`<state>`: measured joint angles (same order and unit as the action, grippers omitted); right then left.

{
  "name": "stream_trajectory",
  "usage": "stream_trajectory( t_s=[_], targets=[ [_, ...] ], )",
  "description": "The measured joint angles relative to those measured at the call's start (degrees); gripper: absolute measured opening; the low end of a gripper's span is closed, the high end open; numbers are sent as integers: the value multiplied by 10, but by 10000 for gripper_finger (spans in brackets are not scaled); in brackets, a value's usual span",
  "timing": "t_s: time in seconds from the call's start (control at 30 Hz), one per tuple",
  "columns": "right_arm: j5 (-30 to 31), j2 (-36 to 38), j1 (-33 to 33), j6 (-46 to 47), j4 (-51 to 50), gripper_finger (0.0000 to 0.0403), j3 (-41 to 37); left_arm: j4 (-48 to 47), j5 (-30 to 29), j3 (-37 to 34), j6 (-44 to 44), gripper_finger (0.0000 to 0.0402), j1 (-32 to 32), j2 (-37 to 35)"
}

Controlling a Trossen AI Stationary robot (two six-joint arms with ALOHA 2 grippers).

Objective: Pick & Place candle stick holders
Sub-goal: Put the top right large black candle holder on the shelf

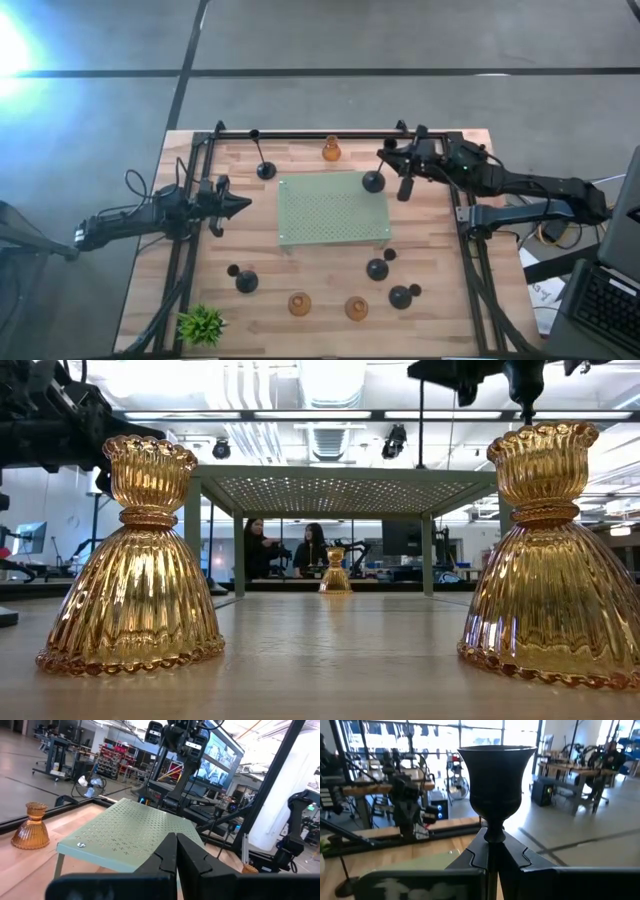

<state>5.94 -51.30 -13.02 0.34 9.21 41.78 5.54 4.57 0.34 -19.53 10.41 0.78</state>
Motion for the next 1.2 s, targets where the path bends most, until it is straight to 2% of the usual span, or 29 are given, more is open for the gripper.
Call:
stream_trajectory(
  t_s=[0.37, 1.2],
  targets=[
    [-1, -47, -5, 27, 39, 11, 0, 0, -2, 0, 0, 5, 0, 0],
    [-5, -84, -27, 43, 62, 11, 2, 0, -12, 0, 0, 5, 0, 0]
  ],
)
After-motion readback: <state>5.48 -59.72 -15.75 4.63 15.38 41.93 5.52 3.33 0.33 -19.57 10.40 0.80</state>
